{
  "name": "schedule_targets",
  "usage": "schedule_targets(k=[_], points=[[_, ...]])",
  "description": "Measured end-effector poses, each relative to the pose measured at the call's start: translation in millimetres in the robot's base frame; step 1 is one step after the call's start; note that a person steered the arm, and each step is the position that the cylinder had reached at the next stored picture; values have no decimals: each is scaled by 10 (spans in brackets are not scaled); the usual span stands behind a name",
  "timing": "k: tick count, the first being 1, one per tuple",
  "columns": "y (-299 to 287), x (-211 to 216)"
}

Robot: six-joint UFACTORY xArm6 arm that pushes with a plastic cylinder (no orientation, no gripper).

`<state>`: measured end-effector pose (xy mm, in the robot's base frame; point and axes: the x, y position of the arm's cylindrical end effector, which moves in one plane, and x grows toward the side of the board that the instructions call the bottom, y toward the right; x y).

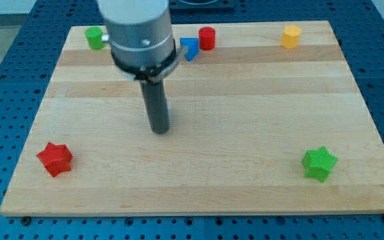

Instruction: Slide the blue cube towards the yellow heart

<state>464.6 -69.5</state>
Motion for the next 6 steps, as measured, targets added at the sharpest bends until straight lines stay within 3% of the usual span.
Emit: schedule_targets(k=[2,3,5,6], points=[[-660,-428],[-245,-629],[490,-394],[424,-831]])
